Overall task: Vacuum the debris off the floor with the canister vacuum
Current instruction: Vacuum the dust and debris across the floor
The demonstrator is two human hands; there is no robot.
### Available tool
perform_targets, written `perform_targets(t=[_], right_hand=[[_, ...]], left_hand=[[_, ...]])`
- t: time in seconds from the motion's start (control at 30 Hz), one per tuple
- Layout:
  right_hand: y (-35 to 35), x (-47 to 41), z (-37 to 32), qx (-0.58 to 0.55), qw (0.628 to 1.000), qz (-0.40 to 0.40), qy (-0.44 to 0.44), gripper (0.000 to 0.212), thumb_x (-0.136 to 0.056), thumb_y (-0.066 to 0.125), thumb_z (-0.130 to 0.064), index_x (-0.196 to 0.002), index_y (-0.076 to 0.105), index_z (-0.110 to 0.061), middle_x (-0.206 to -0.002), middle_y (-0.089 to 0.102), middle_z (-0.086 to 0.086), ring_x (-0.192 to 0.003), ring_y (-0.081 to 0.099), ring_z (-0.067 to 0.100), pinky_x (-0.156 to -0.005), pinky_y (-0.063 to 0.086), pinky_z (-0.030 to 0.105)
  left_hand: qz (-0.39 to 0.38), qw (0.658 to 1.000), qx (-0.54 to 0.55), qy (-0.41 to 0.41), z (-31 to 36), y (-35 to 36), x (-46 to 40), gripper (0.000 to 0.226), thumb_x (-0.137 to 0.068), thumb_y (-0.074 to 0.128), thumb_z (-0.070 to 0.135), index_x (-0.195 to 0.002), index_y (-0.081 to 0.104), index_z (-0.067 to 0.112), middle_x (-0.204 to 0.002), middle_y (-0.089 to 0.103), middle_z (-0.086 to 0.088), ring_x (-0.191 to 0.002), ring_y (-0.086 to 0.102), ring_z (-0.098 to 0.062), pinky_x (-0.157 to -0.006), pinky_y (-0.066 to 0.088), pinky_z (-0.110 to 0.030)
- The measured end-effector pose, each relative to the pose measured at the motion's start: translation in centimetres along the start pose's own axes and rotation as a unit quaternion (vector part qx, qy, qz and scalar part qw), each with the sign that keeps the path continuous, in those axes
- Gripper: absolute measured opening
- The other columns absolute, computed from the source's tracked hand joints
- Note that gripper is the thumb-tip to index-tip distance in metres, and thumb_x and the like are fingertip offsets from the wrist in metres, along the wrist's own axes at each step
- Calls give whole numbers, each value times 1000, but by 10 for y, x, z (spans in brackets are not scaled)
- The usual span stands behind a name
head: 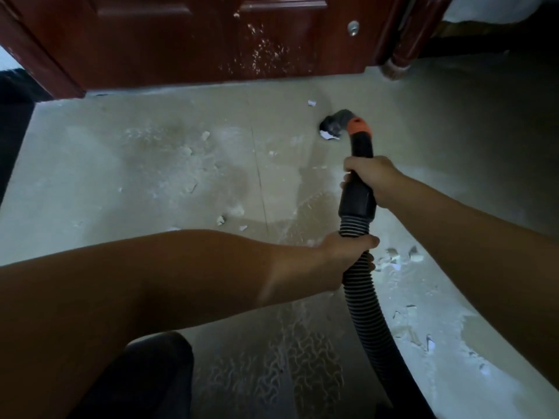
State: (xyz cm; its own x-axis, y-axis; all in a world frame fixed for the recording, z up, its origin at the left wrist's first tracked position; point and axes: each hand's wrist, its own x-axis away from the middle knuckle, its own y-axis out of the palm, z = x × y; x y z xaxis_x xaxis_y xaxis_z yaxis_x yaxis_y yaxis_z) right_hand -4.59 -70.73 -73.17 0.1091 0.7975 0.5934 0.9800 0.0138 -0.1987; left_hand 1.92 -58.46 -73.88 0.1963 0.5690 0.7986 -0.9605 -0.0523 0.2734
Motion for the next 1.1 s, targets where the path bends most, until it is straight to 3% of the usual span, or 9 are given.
perform_targets(t=[0.17,0.3,0.37,0.43,0.57,0.73,0.93,1.0,1.1], right_hand=[[88,45,16,72,993,-89,-15,12,-85,60,-4,-76,52,-5,-60,54,9,-47,53,19,-41,48,20],[127,64,23,125,974,-185,-21,7,-86,59,-4,-81,55,-4,-61,58,9,-48,57,19,-47,51,22],[125,57,17,121,980,-152,-42,12,-86,58,-2,-74,55,-5,-56,57,8,-45,55,17,-49,50,24],[112,42,9,78,994,-56,-55,17,-85,58,0,-70,53,-5,-45,56,4,-38,53,14,-48,48,25],[89,13,-1,-74,992,97,2,12,-84,62,-2,-79,51,-5,-41,55,1,-35,54,12,-41,49,21],[140,4,-6,2,999,36,3,11,-85,62,-3,-84,51,-5,-62,55,10,-45,56,17,-44,52,21],[198,15,-18,238,952,-183,-55,6,-83,60,-2,-82,55,-6,-61,60,9,-51,60,21,-59,54,32],[188,8,-25,232,952,-176,-91,8,-83,60,-1,-79,55,-6,-57,60,7,-49,60,20,-57,53,31],[148,-15,-33,62,989,-63,-117,14,-84,59,1,-75,53,-7,-45,56,2,-40,55,16,-49,49,26]], left_hand=[[24,998,51,-23,-30,-73,26,19,-90,64,11,-76,51,10,-65,55,-6,-55,57,-17,-47,52,-23],[-3,996,71,-51,-45,-105,37,20,-88,67,12,-73,54,9,-66,58,-5,-51,59,-13,-48,52,-23],[-22,996,75,-38,-38,-105,28,20,-87,67,11,-73,53,10,-63,59,-5,-46,59,-11,-47,52,-21],[-27,998,62,-6,-23,-100,14,20,-86,68,9,-73,53,9,-53,60,-1,-42,59,-10,-47,53,-21],[-33,998,36,43,1,-102,-5,17,-84,68,7,-74,55,9,-56,58,-3,-40,57,-10,-45,50,-19],[21,996,72,43,-1,-131,-15,10,-84,62,7,-80,53,8,-62,55,-4,-46,53,-13,-48,49,-20],[46,993,96,57,-11,-146,-7,14,-84,63,10,-75,53,7,-63,56,-5,-51,54,-14,-55,50,-23],[42,993,96,62,-1,-139,-16,18,-84,64,10,-70,54,9,-61,57,-3,-49,55,-12,-55,50,-23],[19,994,58,92,23,-131,-38,19,-83,67,8,-70,53,10,-60,56,-4,-46,54,-12,-53,50,-24]])
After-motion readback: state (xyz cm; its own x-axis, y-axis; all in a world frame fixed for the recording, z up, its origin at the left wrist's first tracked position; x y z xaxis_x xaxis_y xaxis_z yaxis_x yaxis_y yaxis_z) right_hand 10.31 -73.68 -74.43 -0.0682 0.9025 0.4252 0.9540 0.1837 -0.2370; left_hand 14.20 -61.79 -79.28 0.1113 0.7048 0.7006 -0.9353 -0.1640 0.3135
